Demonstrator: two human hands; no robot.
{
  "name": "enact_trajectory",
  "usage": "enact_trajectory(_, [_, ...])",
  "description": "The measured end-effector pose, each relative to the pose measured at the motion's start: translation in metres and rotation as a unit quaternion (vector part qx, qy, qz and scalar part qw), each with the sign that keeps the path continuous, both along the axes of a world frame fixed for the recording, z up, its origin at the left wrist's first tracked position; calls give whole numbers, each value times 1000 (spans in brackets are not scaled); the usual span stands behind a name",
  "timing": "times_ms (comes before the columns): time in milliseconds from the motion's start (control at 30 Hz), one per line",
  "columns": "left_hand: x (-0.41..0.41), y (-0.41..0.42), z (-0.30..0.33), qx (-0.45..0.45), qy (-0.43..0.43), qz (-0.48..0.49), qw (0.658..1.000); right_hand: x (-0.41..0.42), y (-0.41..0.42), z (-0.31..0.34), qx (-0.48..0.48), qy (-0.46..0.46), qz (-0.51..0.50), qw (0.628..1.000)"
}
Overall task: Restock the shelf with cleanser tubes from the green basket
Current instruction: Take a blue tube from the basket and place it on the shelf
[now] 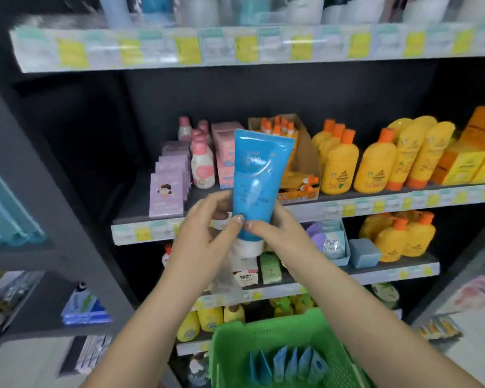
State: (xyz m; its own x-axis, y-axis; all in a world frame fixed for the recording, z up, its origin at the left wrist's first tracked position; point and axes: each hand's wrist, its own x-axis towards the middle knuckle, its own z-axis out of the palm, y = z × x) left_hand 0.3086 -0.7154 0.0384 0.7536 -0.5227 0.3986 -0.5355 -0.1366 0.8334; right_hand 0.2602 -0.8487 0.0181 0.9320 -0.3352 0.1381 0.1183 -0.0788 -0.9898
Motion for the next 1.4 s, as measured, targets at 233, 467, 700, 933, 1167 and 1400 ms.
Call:
enact_trajectory(233, [24, 20, 73, -60, -91, 0, 994, 32, 15, 92, 32, -77, 49, 995])
enact_trajectory(467, [46, 39, 140, -92, -172, 57, 979, 65, 33, 174, -32, -132, 88, 987])
enact_trajectory(700, [79, 43, 194, -117, -223, 167, 953, 103, 56, 228, -93, -167, 39, 981])
enact_trajectory(933, [130, 37, 235, -108, -212, 207, 949, 151, 64, 270, -245, -136, -13, 960])
enact_trajectory(1167, [179, 14, 262, -41, -176, 227, 957, 193, 64, 289, -280, -90, -65, 954])
enact_trajectory(1400, [204, -9, 258, 48, -130, 219, 966, 217, 51, 275, -251, -61, -108, 960])
